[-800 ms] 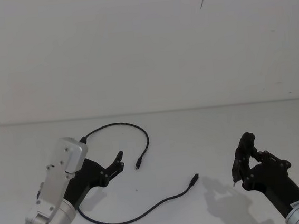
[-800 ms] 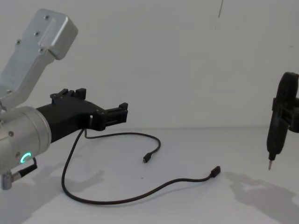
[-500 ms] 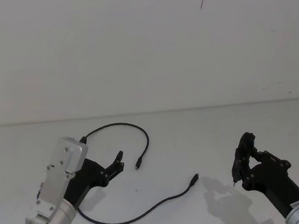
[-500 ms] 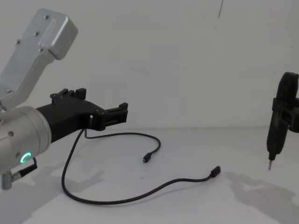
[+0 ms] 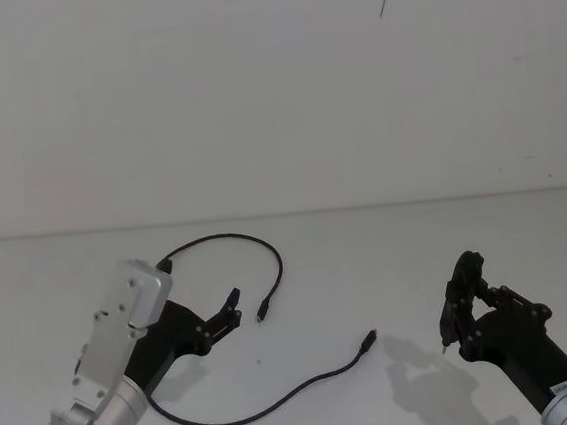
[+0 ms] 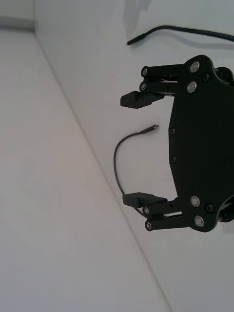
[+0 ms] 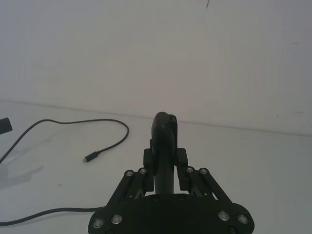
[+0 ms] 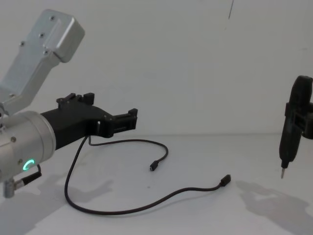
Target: Pick up the data cable with the one hand.
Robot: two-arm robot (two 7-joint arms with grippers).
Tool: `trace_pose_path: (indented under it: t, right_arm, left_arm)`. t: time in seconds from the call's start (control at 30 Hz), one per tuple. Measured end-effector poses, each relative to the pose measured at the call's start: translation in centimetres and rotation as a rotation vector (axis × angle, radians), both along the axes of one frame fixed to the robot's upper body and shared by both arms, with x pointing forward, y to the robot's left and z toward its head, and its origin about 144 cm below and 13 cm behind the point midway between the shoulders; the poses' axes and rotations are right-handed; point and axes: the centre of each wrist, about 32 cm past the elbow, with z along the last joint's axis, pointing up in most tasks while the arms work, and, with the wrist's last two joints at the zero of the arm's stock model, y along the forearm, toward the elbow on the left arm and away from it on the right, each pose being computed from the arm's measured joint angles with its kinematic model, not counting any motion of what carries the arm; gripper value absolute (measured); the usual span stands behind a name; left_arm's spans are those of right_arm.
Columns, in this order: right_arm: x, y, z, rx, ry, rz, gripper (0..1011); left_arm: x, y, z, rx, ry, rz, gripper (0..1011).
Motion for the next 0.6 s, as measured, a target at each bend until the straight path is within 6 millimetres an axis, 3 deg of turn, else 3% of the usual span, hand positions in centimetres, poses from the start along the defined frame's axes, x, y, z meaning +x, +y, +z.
trace_pose_path:
  t: [0.6]
  right_arm:
    - [0.0,0.0,0.0,0.0,0.0,0.0,269]
  left_arm:
    - [1.3,0.2,0.5,0.029,0.057,-0.218,1001]
